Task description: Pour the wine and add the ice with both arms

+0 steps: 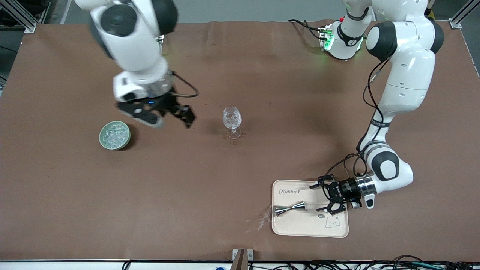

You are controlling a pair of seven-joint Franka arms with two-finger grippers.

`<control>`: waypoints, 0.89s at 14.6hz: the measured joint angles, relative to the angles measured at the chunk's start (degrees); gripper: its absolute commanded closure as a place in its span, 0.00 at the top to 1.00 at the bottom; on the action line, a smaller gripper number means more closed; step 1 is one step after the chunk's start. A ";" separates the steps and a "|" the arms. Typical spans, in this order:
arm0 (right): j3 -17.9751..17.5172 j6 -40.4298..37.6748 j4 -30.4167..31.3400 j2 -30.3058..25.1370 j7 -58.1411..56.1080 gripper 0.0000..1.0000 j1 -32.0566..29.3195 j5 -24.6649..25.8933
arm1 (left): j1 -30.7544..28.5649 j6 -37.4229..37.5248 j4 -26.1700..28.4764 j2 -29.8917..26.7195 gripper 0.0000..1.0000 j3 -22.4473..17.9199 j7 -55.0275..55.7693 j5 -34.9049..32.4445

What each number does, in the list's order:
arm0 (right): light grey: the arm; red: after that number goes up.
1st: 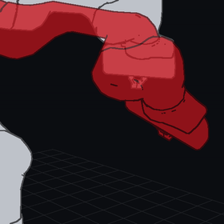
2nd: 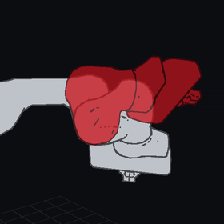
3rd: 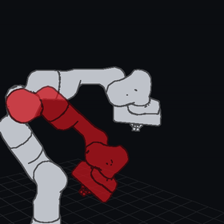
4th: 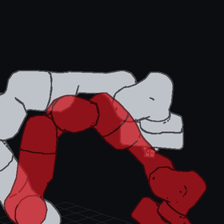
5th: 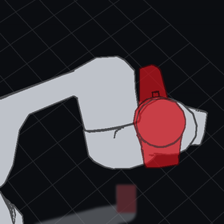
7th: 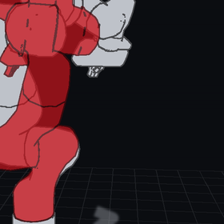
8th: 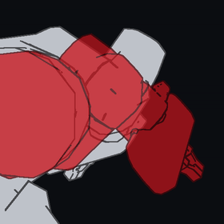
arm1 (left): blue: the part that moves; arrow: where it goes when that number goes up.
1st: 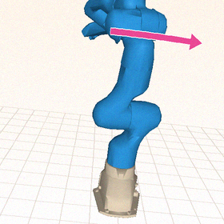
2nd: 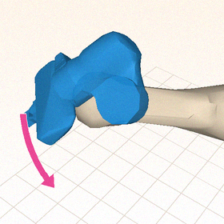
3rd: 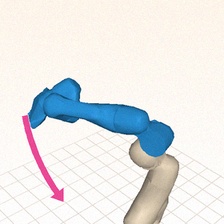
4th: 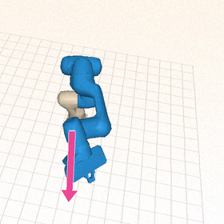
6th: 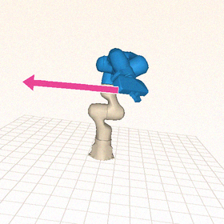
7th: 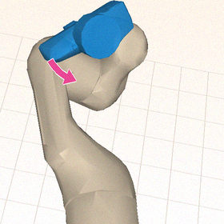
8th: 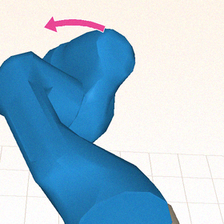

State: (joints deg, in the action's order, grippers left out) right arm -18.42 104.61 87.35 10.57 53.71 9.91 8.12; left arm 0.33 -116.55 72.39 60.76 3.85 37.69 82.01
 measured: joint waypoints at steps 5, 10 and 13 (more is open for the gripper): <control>15.82 -4.08 -2.08 -3.90 -22.13 1.00 -0.72 -0.25 | 0.25 0.47 -0.10 -0.08 1.00 -0.12 -0.41 -0.29; 27.16 -10.59 -2.31 -7.78 -40.12 1.00 -0.96 -4.51 | 0.68 0.54 -1.74 -6.38 1.00 -3.66 -0.72 -20.52; 30.03 -13.96 -2.31 -9.27 -44.81 1.00 -0.95 -4.77 | 0.64 0.76 -1.86 -11.88 1.00 -4.61 -3.73 -33.98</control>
State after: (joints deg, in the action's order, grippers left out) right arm 11.61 90.65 85.04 1.29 8.90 8.96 3.35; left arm 0.97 -115.79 70.54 48.87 -0.75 33.96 48.03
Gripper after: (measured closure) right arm 0.000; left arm 0.000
